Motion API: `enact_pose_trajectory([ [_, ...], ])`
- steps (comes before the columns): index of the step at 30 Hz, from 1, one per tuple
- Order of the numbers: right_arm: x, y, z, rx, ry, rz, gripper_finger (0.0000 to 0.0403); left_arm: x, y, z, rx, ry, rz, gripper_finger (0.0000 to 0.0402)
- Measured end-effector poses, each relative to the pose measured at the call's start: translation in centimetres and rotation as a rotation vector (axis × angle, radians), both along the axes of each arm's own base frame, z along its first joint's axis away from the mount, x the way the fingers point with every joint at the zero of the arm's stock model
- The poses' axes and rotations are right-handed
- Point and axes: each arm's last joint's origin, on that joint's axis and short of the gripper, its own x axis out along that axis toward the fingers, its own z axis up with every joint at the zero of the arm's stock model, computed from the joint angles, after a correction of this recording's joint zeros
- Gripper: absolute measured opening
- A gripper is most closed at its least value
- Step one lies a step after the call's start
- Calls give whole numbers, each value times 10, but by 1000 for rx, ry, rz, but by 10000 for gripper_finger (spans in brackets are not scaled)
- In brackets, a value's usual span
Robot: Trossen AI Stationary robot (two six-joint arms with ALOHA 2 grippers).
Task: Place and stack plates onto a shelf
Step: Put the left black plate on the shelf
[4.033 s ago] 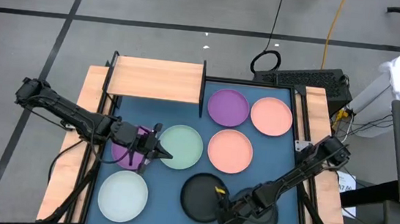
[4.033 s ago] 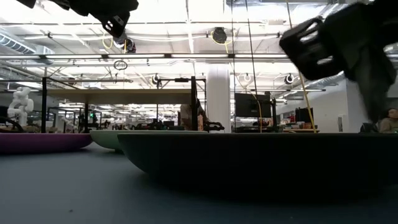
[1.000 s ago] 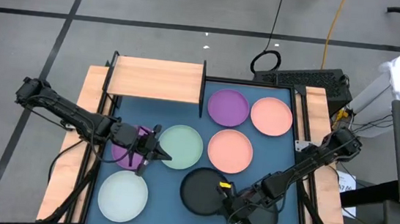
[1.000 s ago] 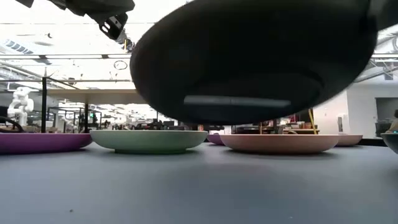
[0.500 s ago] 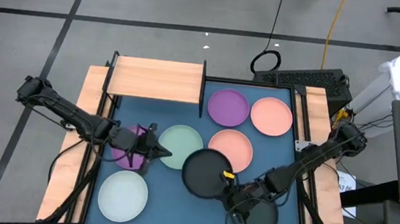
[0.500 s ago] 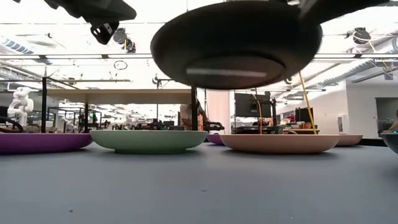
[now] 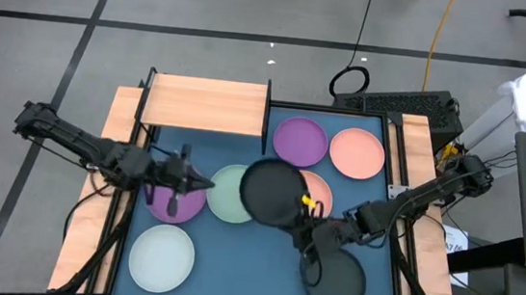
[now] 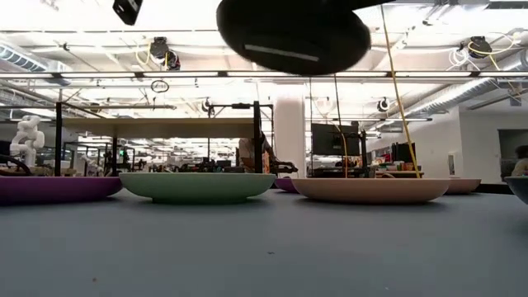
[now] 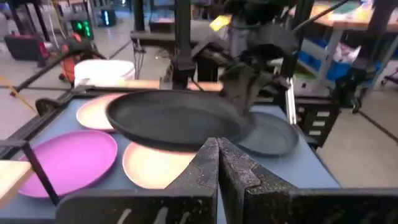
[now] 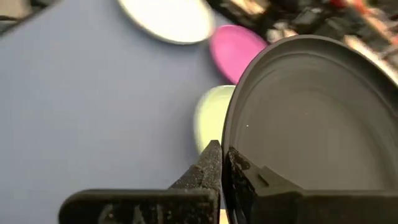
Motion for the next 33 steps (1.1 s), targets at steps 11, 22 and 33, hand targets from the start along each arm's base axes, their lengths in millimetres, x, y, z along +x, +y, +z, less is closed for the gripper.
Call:
enact_pose_trajectory([
  [11, 19, -45, 59, -132, -125, -49, 0, -12, -1, -46, -25, -94, -31, 1],
  [22, 35, -107, 107, -155, -238, -131, 0, -14, -7, -68, -122, -20, -57, 1],
  [33, 76, -156, 124, -110, -380, -153, 0, -16, -10, -76, -93, 57, -73, 1],
])
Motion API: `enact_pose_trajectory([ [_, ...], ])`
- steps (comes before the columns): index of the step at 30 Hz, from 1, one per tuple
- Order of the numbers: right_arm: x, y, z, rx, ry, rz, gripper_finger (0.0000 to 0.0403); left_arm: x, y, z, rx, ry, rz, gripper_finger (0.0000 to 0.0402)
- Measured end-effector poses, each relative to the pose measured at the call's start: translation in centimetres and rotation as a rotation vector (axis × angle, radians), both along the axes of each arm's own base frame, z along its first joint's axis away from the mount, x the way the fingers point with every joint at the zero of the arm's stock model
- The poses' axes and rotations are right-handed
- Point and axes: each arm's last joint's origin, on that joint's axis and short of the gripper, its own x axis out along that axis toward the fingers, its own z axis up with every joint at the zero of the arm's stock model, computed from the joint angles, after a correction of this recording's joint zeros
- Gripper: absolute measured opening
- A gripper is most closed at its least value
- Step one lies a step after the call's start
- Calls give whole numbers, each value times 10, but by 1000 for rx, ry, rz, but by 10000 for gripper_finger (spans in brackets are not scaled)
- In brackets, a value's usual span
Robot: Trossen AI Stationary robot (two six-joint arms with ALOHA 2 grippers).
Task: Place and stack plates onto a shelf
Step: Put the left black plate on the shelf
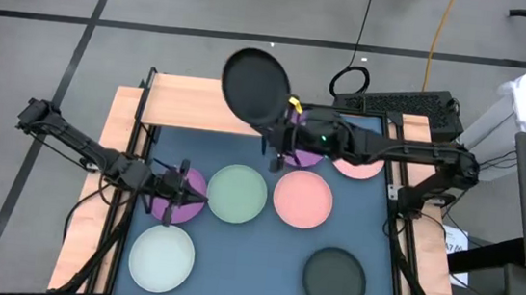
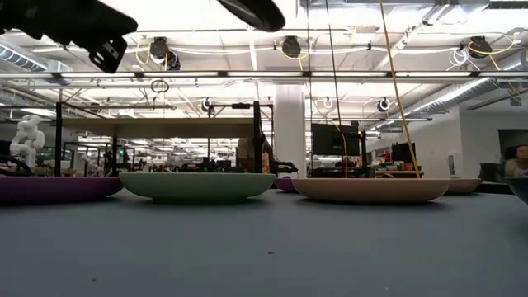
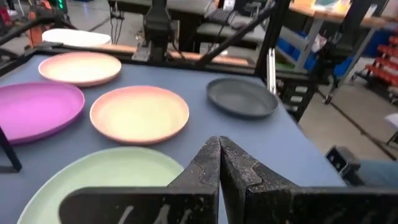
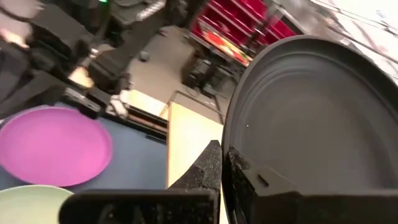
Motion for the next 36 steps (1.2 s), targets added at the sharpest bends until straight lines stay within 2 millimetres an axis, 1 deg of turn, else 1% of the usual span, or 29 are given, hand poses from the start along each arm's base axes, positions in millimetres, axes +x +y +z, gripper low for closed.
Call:
enact_pose_trajectory([
  [8, 21, -24, -4, 11, 5, -37, 0, 0, 0, -2, 80, 5, -16, 1],
  [13, 37, -31, -10, 24, 15, 2, 0, 0, 0, -2, 158, -7, -33, 1],
  [22, 63, -36, -47, 32, 110, 1, 0, 0, 0, -1, 161, -11, -34, 1],
  [27, 75, -40, -71, 22, 174, 20, 0, 0, 0, -1, 158, -10, -33, 1],
  [36, 90, -62, -98, 19, 187, -19, 0, 0, 0, -1, 148, -8, -31, 1],
])
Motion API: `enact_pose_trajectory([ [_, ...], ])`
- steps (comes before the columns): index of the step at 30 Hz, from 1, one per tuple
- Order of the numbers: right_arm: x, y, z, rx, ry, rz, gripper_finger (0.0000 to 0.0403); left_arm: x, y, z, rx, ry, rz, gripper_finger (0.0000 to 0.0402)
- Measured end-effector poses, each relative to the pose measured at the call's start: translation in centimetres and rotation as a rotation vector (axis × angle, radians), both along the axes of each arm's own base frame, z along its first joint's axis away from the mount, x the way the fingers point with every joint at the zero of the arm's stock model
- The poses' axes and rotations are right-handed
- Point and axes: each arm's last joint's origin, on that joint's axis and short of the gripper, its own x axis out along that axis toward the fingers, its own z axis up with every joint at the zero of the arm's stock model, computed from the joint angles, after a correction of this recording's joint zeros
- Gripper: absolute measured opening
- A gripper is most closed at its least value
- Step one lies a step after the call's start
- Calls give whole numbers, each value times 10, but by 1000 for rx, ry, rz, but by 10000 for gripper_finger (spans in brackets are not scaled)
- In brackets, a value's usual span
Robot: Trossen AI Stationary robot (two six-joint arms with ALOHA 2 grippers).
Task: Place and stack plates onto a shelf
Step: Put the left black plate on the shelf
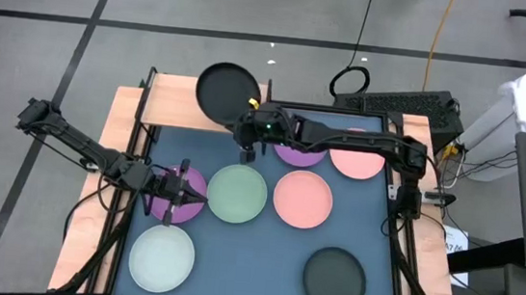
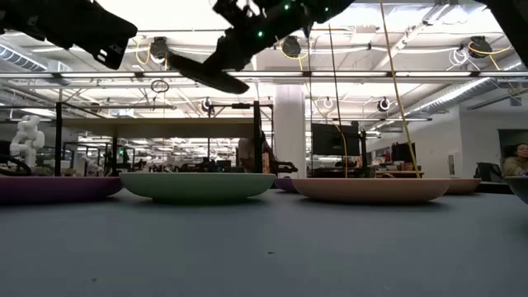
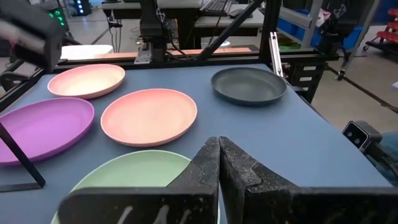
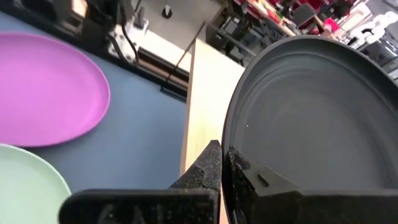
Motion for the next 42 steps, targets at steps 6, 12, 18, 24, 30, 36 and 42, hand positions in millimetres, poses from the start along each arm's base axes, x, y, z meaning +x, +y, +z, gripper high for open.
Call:
enact_pose_trajectory([
  [6, 0, -9, -4, 13, -4, 19, 0, 0, 0, 0, -16, 3, 4, 1],
  [12, 0, -11, -3, 32, -19, 68, 0, 0, 0, 0, -23, 7, 6, 1],
  [18, -1, -14, -5, 28, -19, 63, 0, 0, 0, 0, -45, 10, 11, 1],
  [24, -3, -17, -14, 32, 0, 57, 0, 0, 0, 0, -46, 10, 11, 1],
  [30, -3, -17, -15, 37, 1, 55, 0, 0, 0, 0, -46, 10, 11, 1],
  [36, -4, -21, -18, 53, 10, 39, 0, 0, 0, 0, -46, 9, 11, 1],
  [42, -1, -21, -22, 67, 8, 67, 0, 0, 0, 0, -46, 9, 11, 1],
])
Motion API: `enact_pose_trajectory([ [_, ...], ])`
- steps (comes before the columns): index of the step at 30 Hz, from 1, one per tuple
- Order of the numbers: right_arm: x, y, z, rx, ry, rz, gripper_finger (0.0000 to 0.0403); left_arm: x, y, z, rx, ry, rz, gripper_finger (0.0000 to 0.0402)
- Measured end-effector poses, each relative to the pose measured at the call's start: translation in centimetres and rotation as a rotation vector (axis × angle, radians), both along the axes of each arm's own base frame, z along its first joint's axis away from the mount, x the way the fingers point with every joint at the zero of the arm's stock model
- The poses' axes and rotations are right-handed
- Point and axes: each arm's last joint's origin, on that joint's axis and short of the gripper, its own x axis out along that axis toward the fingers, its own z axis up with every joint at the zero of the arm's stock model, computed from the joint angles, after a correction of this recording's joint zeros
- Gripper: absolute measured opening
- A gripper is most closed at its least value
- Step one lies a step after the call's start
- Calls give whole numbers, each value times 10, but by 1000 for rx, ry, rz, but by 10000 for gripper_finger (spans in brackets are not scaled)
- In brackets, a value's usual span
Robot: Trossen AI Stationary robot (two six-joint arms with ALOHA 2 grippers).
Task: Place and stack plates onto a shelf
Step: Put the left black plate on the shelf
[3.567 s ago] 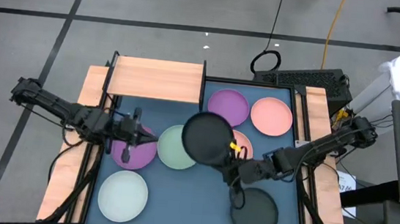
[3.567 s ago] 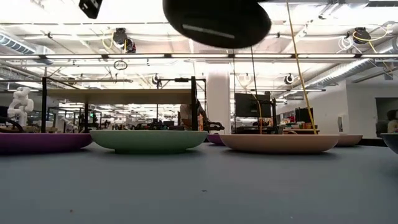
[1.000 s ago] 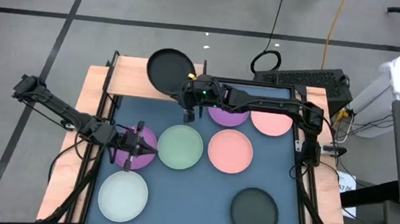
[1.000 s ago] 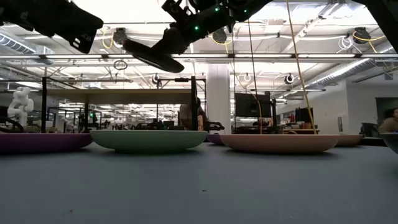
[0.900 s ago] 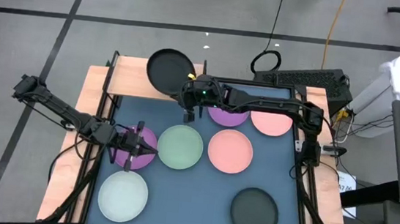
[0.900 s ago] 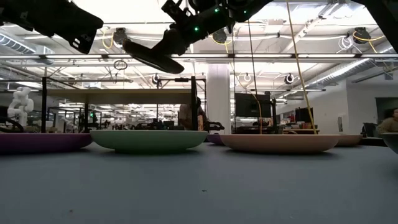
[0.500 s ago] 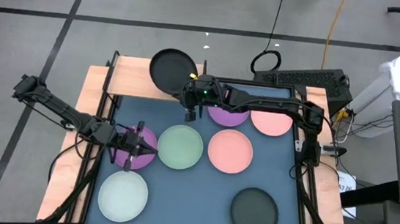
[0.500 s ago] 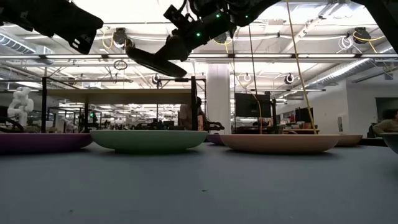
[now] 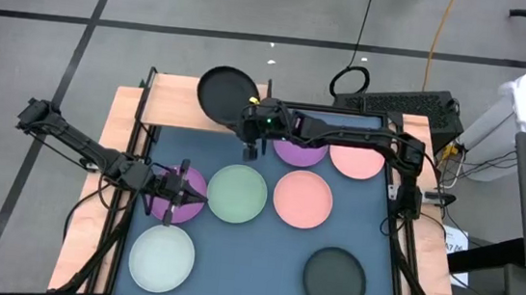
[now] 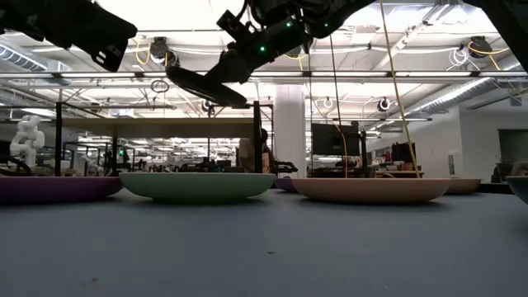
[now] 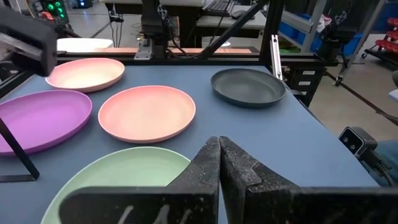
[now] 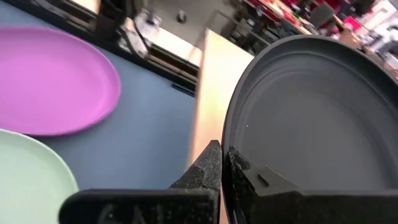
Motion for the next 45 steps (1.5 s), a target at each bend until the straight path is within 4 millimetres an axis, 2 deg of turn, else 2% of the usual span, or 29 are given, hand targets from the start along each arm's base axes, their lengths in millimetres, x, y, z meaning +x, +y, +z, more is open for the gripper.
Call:
enact_pose_trajectory([
  [3, 2, 0, -9, 6, 32, -6, 0, 0, 0, 0, -1, -3, 0, 1],
  [10, 3, 2, -7, 1, 19, -7, 0, 0, 0, 1, -3, -8, 0, 1],
  [22, -3, -10, -14, 34, 87, -66, 1, 0, 0, 1, -4, -10, 0, 1],
  [45, -4, -13, -15, 88, 88, -104, 43, 0, 0, 1, -4, -9, 0, 1],
])
